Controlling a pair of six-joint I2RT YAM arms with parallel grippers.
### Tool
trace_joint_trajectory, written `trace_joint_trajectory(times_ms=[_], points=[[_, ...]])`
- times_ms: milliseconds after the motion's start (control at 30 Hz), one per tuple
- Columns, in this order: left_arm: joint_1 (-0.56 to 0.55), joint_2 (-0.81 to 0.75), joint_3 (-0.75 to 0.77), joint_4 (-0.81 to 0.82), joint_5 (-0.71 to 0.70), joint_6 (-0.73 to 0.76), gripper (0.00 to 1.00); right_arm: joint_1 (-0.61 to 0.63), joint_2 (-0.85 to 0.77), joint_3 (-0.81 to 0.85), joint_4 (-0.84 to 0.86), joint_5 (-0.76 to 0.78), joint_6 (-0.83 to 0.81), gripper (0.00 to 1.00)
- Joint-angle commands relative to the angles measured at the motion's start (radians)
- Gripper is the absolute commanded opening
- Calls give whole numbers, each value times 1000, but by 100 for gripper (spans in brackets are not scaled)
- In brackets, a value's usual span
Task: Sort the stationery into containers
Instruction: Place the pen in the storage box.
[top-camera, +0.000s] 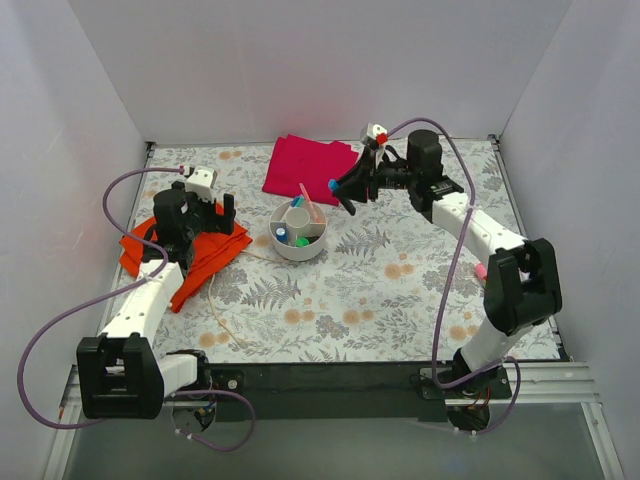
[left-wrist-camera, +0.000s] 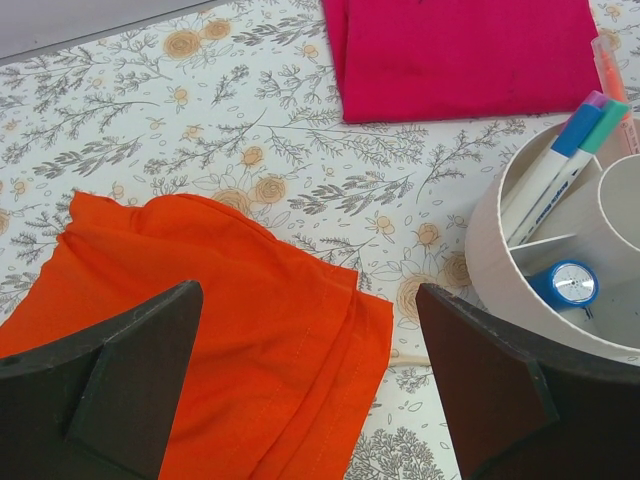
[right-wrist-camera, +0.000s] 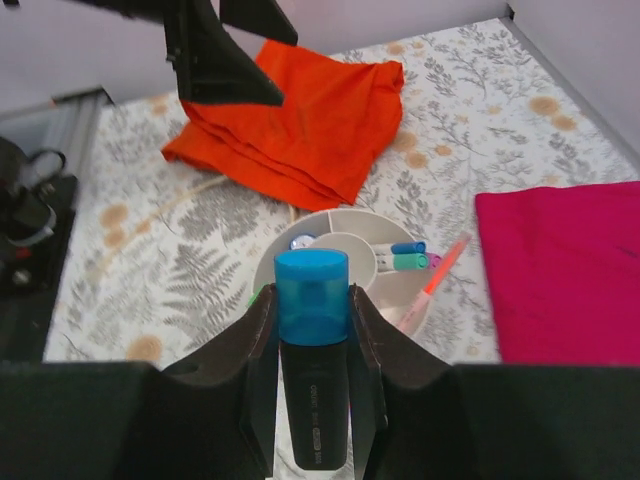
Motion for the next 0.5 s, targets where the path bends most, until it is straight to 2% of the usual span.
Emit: trace_joint_trajectory(times_ms=[0,33,67,267,467], points=[[5,3,7,-5,14,0,90,26,86,-96,803,-42,739,1],[5,6,10,-7,14,0,89,35,101,-107,940,-32,785,1],[7,12,12,-7,13,1,89,43,130,-111,978,-21,827,1],[7,46,32,-5,7,12,89,90,204,-88,1101,-21,856,1],[6,72,43,-7,1,26,89,94,215,-165,1139,-41,846,1]])
